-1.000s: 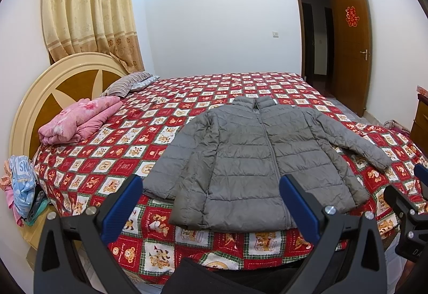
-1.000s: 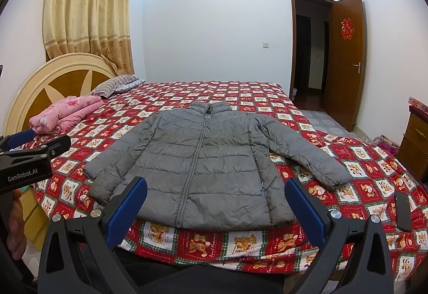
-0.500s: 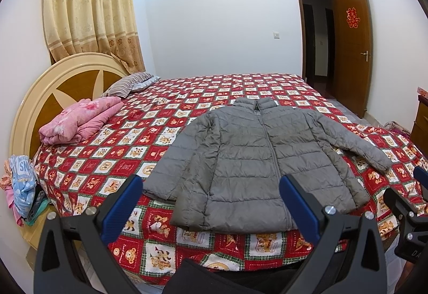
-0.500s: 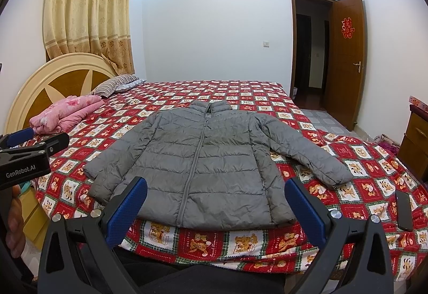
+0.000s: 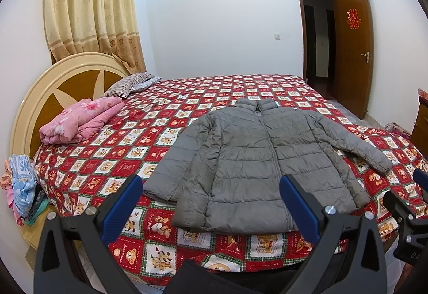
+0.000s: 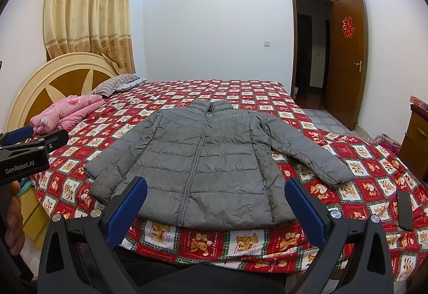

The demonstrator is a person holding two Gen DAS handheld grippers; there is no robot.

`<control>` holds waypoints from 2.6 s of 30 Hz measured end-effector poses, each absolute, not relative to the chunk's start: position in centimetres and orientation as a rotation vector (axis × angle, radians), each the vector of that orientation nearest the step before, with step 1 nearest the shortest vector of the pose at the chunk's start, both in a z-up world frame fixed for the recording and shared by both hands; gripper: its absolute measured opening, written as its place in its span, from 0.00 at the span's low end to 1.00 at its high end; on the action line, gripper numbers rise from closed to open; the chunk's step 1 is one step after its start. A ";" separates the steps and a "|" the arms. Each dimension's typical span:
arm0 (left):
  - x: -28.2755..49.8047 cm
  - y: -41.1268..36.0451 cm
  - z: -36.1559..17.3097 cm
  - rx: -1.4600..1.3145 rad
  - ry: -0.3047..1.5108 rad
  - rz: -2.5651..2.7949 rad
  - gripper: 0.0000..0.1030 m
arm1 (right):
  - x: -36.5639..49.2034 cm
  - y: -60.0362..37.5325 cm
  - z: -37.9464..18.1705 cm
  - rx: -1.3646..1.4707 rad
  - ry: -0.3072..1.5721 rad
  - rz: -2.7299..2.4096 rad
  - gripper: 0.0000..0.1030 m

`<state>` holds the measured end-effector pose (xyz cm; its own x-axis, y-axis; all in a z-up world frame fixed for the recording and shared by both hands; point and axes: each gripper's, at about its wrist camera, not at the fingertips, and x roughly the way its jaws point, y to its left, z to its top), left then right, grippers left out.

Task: Fold large clothes

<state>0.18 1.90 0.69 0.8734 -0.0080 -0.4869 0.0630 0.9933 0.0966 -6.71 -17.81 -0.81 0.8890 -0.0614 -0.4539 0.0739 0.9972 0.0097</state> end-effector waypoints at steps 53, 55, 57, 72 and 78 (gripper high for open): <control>34.8 4.0 -11.3 0.236 0.770 0.258 1.00 | 14.8 -48.3 -7.7 0.255 0.664 -0.640 0.07; 35.1 4.6 -11.0 0.229 0.769 0.264 1.00 | 16.4 -46.6 -5.5 0.196 0.624 -0.611 0.07; 35.4 5.1 -10.8 0.222 0.766 0.266 1.00 | 18.0 -44.8 -3.8 0.154 0.591 -0.572 0.07; 37.8 5.5 -11.0 0.225 0.774 0.257 1.00 | 31.8 -28.9 -4.1 -0.013 0.615 -0.251 0.06; 38.6 5.8 -11.5 0.224 0.781 0.255 1.00 | 35.2 -22.2 -6.4 -0.042 0.648 -0.137 0.06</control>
<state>38.64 5.82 -11.47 0.6828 0.3074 -0.6628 -0.1426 0.9458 0.2917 35.16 -22.22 -6.36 0.7885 -0.1407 -0.5987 0.1144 0.9900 -0.0820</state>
